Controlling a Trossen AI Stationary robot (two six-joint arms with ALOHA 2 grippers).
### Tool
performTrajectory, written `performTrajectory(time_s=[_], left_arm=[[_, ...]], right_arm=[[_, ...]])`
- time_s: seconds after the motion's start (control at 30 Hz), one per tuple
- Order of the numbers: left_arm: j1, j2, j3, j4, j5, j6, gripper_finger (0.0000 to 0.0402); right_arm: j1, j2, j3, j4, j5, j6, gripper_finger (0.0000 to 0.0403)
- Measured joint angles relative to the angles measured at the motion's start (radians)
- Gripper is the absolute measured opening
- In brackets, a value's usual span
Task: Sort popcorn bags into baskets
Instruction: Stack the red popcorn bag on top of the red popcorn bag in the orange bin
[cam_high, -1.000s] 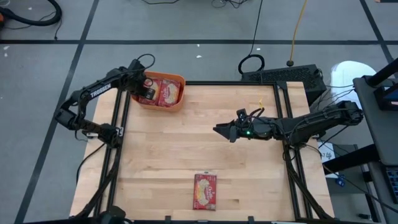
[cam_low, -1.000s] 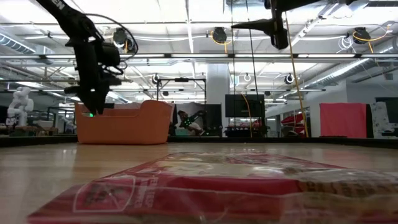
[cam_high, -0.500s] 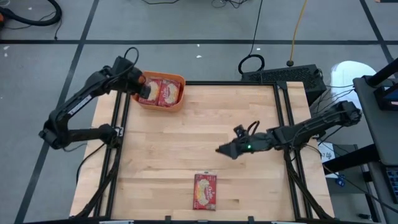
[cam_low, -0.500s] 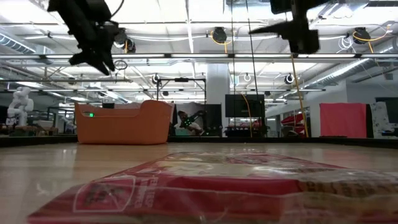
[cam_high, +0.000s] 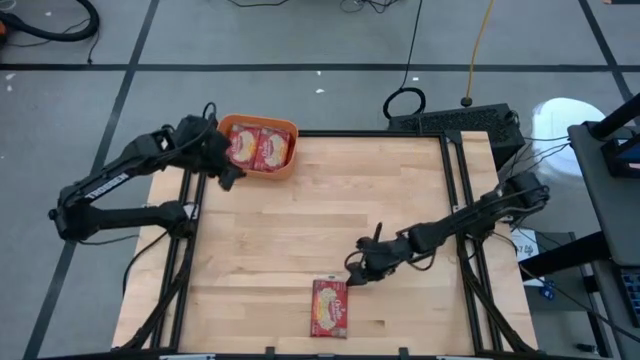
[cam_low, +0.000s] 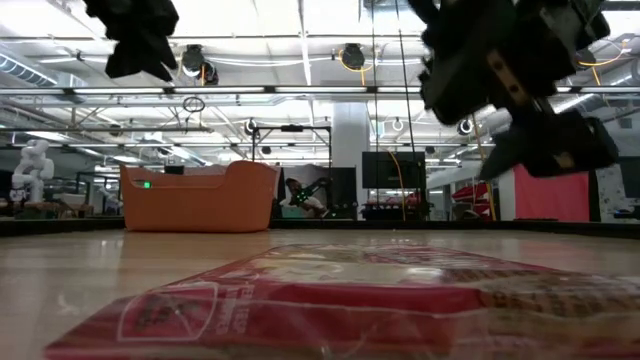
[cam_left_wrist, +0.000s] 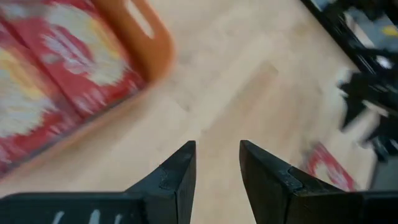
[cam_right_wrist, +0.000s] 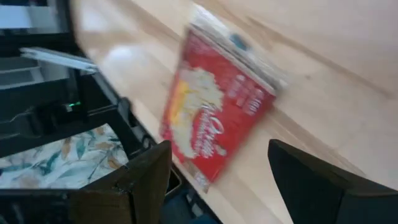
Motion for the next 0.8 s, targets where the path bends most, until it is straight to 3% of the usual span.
performTrajectory(time_s=[0.27,0.8], left_arm=[[-0.195,-0.129,-0.032,-0.038,0.009,-0.049,0.0126],[-0.419,-0.361,-0.222,0.027,-0.064,-0.373,0.0122]], right_arm=[[0.000,0.136,0.048,0.012,-0.073,0.052,0.0258],[-0.014,0.180,0.048,0.080,-0.055,0.037,0.0258]])
